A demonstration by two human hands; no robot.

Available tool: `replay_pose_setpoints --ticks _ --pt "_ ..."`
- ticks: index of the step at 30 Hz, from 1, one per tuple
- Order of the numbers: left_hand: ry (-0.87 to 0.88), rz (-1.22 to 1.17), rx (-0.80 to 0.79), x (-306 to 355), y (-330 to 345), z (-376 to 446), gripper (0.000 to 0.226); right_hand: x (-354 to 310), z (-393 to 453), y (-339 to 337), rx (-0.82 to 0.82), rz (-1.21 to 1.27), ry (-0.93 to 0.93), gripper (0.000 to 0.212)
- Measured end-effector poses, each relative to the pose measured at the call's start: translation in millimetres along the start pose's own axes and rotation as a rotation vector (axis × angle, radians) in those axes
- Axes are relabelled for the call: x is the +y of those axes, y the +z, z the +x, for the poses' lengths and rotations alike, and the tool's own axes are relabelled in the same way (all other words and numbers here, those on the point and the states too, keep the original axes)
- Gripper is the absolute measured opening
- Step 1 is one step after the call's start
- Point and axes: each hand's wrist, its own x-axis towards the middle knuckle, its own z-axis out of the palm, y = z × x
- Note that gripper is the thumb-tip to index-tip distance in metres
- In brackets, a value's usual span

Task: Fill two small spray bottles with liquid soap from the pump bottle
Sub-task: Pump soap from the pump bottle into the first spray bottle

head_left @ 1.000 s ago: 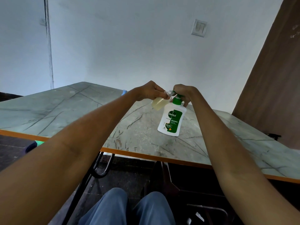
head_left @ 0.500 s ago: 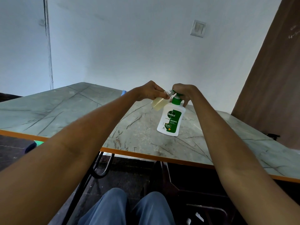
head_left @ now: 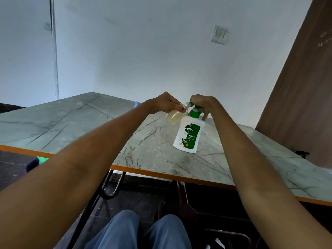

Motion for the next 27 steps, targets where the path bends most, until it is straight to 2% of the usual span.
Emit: replay_pose_setpoints --ticks 27 --pt "0.025 -0.023 -0.001 1.9 1.0 0.0 0.033 -0.3 -0.8 -0.4 -0.006 -0.048 -0.003 0.021"
